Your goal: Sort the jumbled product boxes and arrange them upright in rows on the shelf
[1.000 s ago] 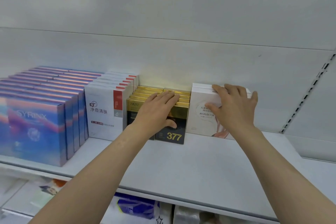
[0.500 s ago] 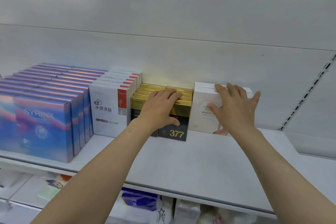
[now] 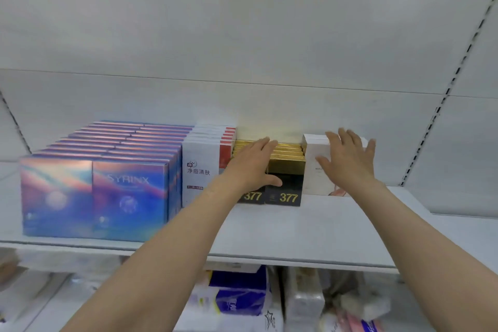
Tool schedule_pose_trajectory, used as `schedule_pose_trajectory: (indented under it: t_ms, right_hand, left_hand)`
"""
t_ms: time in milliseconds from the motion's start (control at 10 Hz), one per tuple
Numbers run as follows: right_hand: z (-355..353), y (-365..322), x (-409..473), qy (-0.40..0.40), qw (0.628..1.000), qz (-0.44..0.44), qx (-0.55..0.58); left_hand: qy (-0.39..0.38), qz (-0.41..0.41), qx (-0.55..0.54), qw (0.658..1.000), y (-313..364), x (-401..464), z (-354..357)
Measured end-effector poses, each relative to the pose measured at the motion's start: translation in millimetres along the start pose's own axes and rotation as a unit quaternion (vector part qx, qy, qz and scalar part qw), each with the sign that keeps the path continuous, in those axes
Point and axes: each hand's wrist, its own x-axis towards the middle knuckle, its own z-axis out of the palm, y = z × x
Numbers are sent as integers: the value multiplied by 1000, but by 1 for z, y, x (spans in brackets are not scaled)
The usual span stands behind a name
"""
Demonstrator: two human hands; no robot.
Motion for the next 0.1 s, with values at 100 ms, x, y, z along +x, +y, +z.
schedule_pose_trajectory:
  t_ms: [100]
  right_hand:
    - [-20,-36,-29,27,999,-10,38]
  left_hand:
    - [14,7,-32,999,-20,-43,-29]
